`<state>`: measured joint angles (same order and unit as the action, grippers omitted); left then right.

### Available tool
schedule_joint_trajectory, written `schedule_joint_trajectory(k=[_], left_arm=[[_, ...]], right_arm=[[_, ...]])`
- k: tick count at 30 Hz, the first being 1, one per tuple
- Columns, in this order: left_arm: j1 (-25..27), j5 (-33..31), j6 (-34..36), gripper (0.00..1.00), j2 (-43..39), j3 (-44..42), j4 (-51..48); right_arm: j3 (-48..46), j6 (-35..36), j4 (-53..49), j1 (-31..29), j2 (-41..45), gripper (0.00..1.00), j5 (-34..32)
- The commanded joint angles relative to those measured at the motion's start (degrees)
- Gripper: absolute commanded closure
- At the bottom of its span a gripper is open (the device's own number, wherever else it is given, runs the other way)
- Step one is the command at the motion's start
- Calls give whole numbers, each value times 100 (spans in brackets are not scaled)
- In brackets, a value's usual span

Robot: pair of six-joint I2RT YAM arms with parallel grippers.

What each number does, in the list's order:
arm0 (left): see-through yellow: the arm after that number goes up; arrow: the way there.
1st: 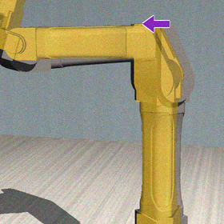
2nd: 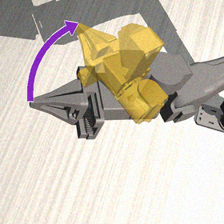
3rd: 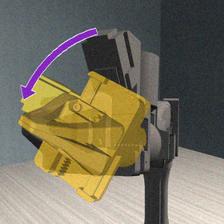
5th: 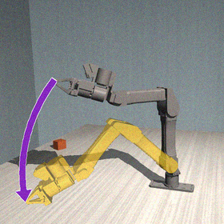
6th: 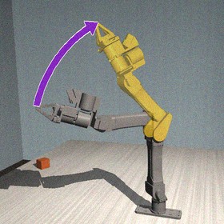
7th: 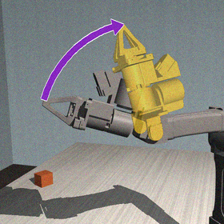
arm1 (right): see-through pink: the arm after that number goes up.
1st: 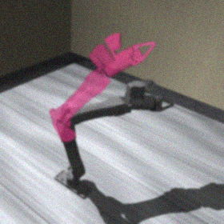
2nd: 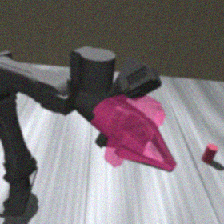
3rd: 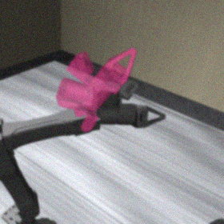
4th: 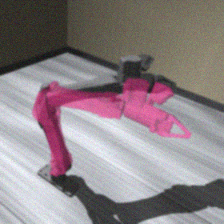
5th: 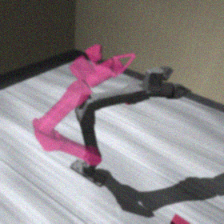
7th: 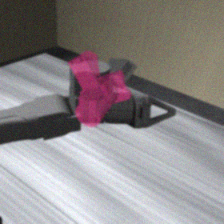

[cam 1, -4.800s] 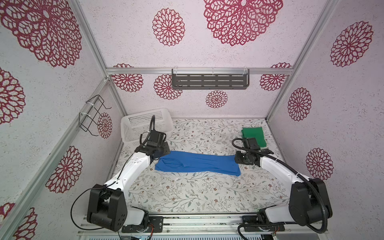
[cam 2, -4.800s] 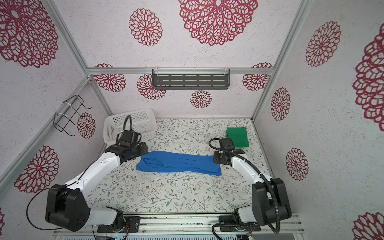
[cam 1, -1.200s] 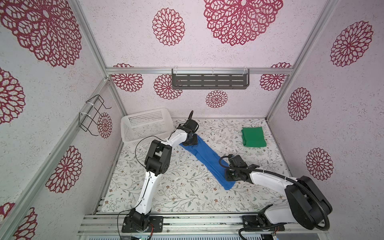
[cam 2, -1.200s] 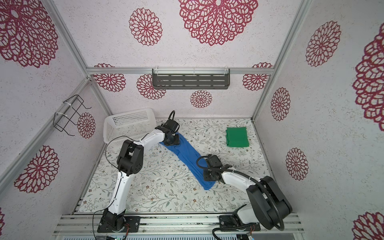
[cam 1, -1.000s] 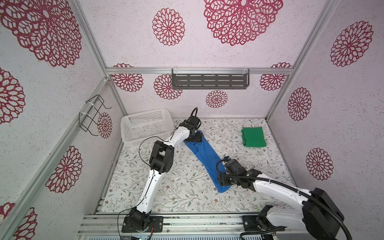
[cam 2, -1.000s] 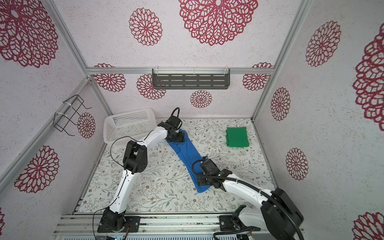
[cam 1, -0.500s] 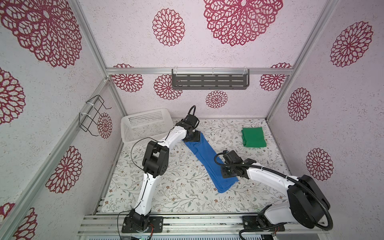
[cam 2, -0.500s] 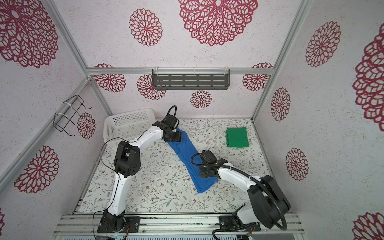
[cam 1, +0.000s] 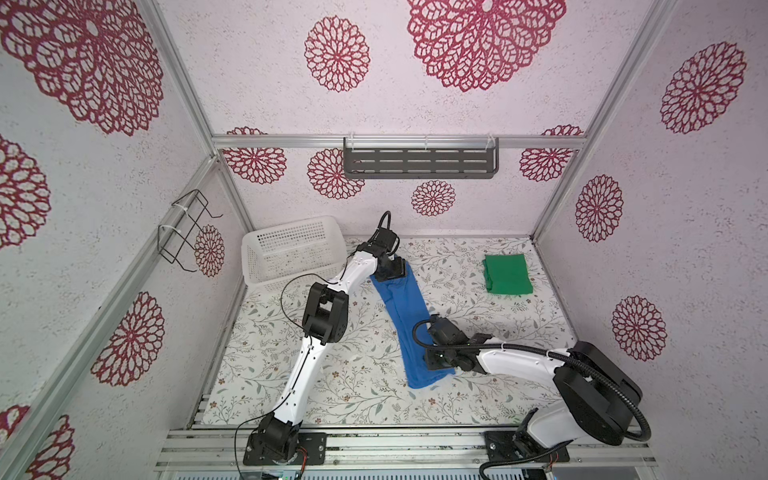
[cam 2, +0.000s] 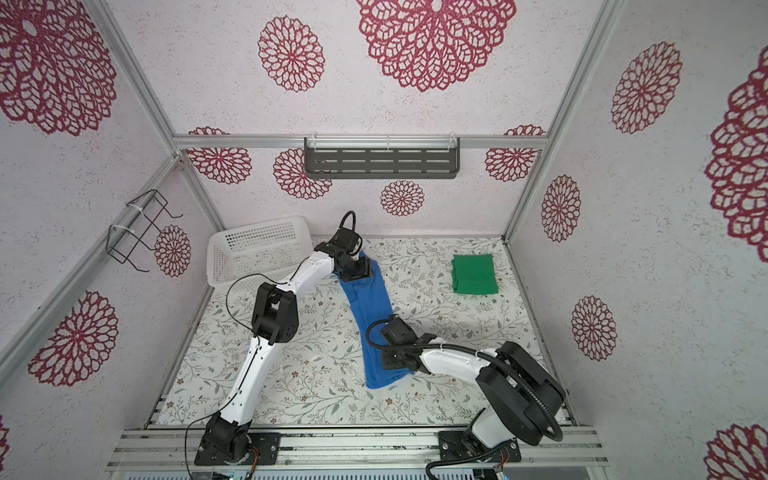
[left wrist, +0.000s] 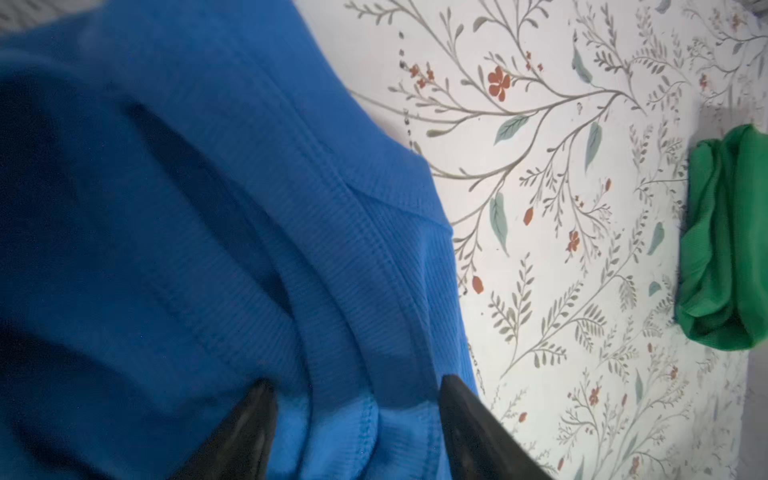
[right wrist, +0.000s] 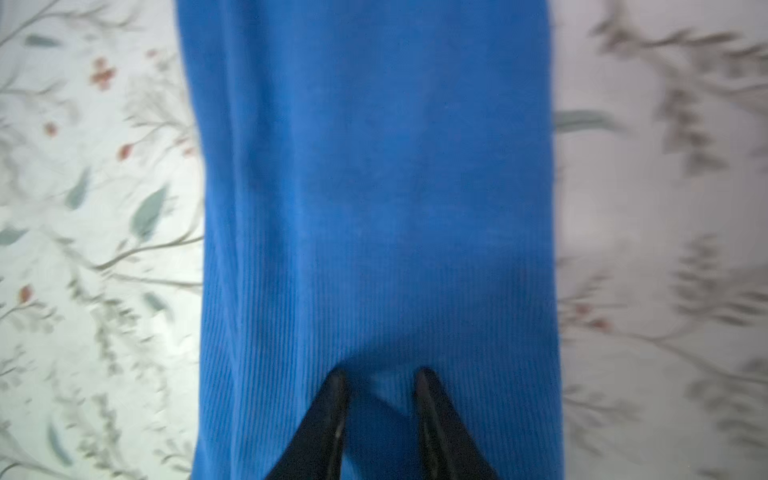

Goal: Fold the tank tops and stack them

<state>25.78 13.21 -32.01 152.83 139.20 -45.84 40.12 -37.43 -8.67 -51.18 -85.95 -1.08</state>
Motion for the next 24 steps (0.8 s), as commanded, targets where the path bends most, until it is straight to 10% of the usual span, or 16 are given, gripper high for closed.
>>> schedule_joint_trajectory(k=[1, 10, 15, 24], left_arm=[[-14, 177, 292, 28, 376, 9, -302], [3, -414, 934, 4, -1443, -1174, 14], [32, -1018, 946, 0, -3013, -2272, 49], [475, -718, -1231, 14, -6853, -7902, 2175]], right_arm=[[441, -827, -44, -637, -317, 60, 267], [1485, -124, -2079, -385, 318, 41, 106], [826, 71, -2369, 426, 1088, 48, 774], [-62, -395, -1549, 703, 1471, 55, 1792]])
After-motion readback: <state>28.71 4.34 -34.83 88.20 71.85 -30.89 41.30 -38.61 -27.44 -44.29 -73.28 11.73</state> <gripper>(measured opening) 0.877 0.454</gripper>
